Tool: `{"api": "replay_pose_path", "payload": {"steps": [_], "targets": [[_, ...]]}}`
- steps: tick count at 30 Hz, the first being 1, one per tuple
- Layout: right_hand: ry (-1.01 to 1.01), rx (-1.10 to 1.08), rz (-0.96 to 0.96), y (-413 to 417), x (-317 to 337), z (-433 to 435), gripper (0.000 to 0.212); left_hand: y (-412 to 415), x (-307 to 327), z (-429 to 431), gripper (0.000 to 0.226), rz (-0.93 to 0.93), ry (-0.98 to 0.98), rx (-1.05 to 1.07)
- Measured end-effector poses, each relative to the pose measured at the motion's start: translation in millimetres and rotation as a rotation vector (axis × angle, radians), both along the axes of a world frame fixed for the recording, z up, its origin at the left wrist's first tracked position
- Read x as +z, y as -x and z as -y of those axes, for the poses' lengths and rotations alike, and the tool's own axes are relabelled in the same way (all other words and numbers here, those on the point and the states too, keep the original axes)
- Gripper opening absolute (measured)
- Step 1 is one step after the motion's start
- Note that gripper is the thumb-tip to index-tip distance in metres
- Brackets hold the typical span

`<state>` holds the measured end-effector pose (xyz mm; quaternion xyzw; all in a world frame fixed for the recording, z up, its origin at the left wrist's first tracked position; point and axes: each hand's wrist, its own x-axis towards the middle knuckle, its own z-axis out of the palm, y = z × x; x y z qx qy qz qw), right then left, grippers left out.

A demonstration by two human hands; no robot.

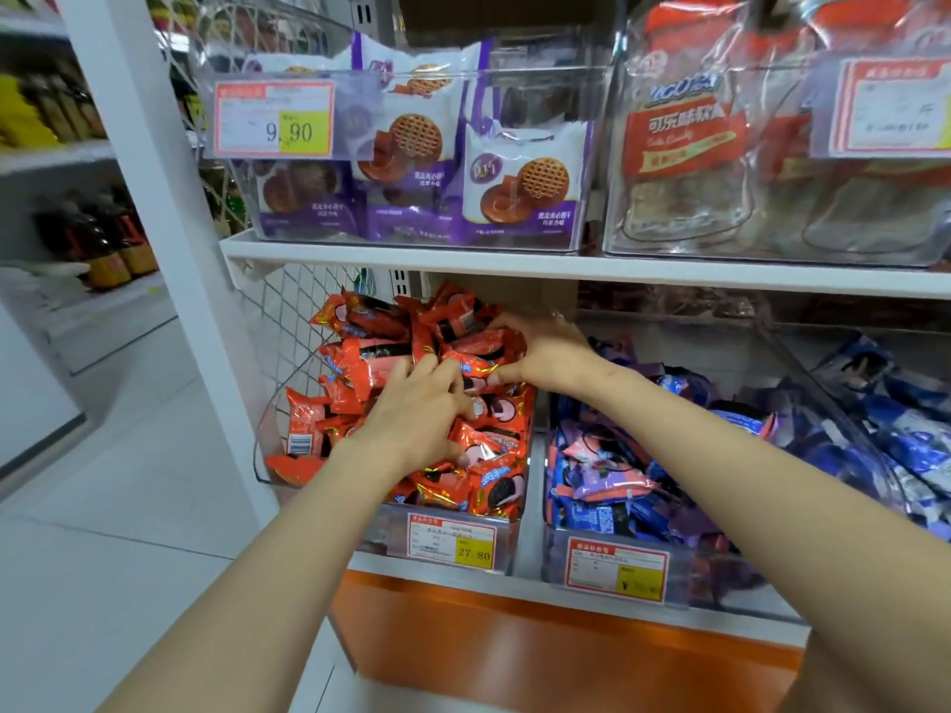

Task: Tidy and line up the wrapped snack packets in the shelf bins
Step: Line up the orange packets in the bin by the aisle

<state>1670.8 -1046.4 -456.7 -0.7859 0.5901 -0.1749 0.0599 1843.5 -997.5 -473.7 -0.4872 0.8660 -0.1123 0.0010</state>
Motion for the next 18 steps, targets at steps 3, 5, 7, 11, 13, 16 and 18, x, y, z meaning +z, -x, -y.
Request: {"api": "replay_pose_path", "payload": {"steps": [3, 5, 7, 11, 13, 16, 18], "targets": [[-0.007, 0.033, 0.027, 2, 1, -1, 0.068, 3, -5, 1, 0.058, 0.010, 0.027, -0.019], [-0.022, 0.056, 0.077, 5, 1, -2, 0.069, 2, -7, 2, 0.055, -0.003, 0.020, -0.045], [-0.030, 0.069, 0.125, 6, 0, -2, 0.070, 0, -7, 3, 0.050, -0.004, 0.022, -0.059], [-0.005, 0.074, 0.176, 7, -2, 0, 0.061, 0, -9, 5, 0.041, -0.028, 0.037, -0.043], [-0.005, 0.083, 0.193, 8, -2, 1, 0.056, -3, -9, 7, 0.038, -0.090, 0.053, -0.042], [-0.011, 0.113, 0.190, 9, -1, 3, 0.053, -9, -5, 9, 0.036, -0.227, 0.075, 0.014], [-0.014, 0.131, 0.189, 9, 0, 1, 0.054, -10, -2, 11, 0.035, -0.270, 0.102, 0.062]]}}
